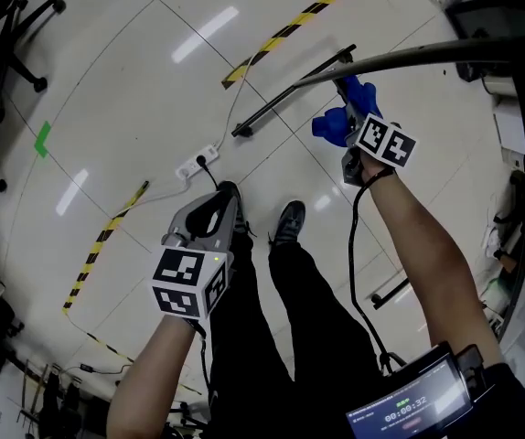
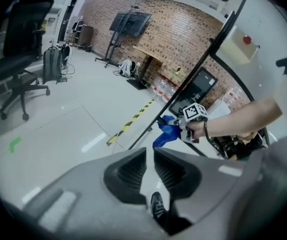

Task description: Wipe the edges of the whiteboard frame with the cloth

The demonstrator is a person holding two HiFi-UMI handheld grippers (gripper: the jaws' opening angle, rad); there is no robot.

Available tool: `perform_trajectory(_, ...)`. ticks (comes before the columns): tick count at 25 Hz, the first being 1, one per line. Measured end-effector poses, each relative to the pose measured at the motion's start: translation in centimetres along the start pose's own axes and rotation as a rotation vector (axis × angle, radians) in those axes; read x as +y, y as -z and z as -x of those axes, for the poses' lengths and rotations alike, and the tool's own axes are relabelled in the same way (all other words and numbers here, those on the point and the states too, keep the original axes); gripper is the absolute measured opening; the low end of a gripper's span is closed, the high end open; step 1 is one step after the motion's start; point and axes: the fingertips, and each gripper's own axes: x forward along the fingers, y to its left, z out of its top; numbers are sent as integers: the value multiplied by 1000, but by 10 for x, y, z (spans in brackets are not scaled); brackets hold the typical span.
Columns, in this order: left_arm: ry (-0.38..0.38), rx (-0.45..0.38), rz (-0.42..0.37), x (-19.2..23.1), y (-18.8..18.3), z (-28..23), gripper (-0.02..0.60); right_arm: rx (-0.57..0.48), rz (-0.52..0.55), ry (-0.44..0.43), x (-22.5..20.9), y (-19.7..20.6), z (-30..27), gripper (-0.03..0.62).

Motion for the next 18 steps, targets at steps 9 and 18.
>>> perform_trajectory(9, -11, -8, -23, 11, -14, -4, 48, 108, 117, -53, 47, 0, -30, 79)
perform_trajectory(18, -19, -57, -415, 0, -41, -43, 126, 177, -8, -647, 198, 8, 42, 77)
